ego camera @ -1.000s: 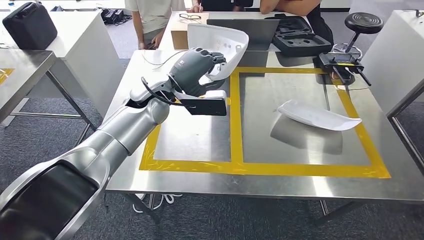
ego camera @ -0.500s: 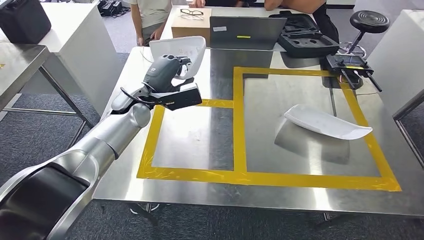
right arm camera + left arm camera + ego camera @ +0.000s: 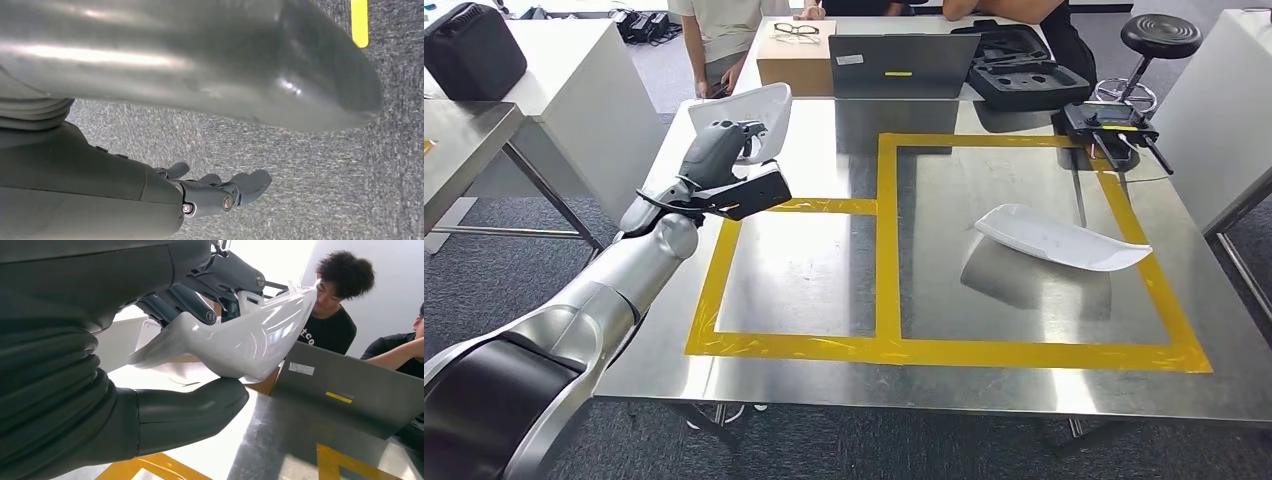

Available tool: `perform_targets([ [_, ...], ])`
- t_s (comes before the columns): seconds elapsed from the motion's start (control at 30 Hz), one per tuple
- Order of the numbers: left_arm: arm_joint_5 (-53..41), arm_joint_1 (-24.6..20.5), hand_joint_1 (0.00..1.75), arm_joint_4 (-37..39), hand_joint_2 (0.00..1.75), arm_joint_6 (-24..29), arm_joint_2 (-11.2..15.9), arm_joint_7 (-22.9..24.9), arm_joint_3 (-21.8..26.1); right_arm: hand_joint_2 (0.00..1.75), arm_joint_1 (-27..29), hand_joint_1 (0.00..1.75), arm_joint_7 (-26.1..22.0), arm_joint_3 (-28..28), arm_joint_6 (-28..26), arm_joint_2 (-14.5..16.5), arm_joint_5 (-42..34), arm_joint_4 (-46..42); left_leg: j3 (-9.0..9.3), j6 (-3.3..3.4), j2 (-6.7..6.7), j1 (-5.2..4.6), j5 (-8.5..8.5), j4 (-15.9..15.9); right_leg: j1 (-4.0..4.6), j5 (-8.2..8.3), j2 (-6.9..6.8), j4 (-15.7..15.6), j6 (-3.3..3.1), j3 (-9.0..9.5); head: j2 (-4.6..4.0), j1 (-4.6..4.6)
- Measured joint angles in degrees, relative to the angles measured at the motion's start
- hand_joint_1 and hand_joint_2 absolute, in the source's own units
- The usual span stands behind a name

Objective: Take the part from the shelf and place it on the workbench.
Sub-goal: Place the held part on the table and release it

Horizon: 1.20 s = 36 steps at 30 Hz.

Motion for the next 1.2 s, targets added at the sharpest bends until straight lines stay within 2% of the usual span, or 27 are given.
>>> perform_targets([
  [0.27, 1.0, 0.5, 1.75, 0.4, 1.75, 0.7, 0.8, 0.4, 1.1, 0.00, 0.0, 0.00, -0.1, 0.0, 0.0, 0.0, 0.3, 0.0, -0.09, -0.09, 0.01, -0.06, -0.06, 0.0, -0.04, 0.01, 0.01, 0.0, 0.03, 0.01, 0.00, 0.02],
  [0.6, 3.6, 6.5, 1.75, 2.4, 1.75, 3.9, 6.9, 3.4, 7.3, 0.00, 0.4, 0.00, 0.4, 0.0, -0.6, 0.0, 0.6, 0.0, -0.12, -0.09, 0.07, -0.08, -0.06, 0.1, -0.07, 0.07, 0.10, -0.1, 0.12, -0.03, 0.00, 0.02],
  [0.83, 0.3, 10.3, 1.75, 3.4, 1.75, 4.9, 9.0, 6.4, 7.9, 0.00, 0.3, 0.00, 0.9, 0.0, -0.5, 0.0, 0.9, 0.0, -0.28, -0.10, 0.00, -0.07, -0.06, 0.1, -0.06, 0.08, 0.06, -0.3, 0.12, -0.09, 0.00, 0.02],
  [0.97, -0.5, 12.1, 0.00, 3.8, 1.75, 5.5, 9.4, 7.1, 7.9, 0.00, 0.3, 0.00, 0.9, 0.0, -0.3, 0.0, 1.4, 0.0, -0.51, -0.16, -0.01, -0.02, 0.11, -0.2, -0.03, 0.36, 0.08, -0.7, 0.18, -0.26, 0.00, 0.04],
  [1.0, -0.6, 12.3, 0.00, 3.9, 1.75, 5.6, 9.5, 7.0, 7.9, 0.00, 0.3, 0.00, 0.9, 0.0, -0.2, 0.0, 1.5, 0.0, -0.54, -0.16, 0.00, -0.02, 0.11, -0.2, -0.03, 0.38, 0.09, -0.8, 0.17, -0.22, 0.00, 0.04],
  [1.13, -0.4, 13.1, 0.00, 4.0, 0.00, 6.7, 9.7, 6.2, 8.2, 0.00, 0.3, 0.00, 1.0, 0.0, 0.4, 0.0, 2.0, 0.0, -0.76, -0.15, 0.00, -0.01, 0.10, -0.3, -0.04, 0.42, 0.10, -1.0, 0.18, -0.24, 0.00, 0.03],
  [1.2, -0.8, 13.2, 0.00, 4.1, 0.00, 7.6, 9.7, 6.2, 8.4, 0.00, 0.3, 0.00, 1.3, 0.0, 0.5, 0.0, 2.2, 0.0, -0.90, -0.15, 0.00, 0.01, 0.10, -0.3, -0.04, 0.43, 0.10, -1.0, 0.18, -0.41, 0.00, 0.03],
])
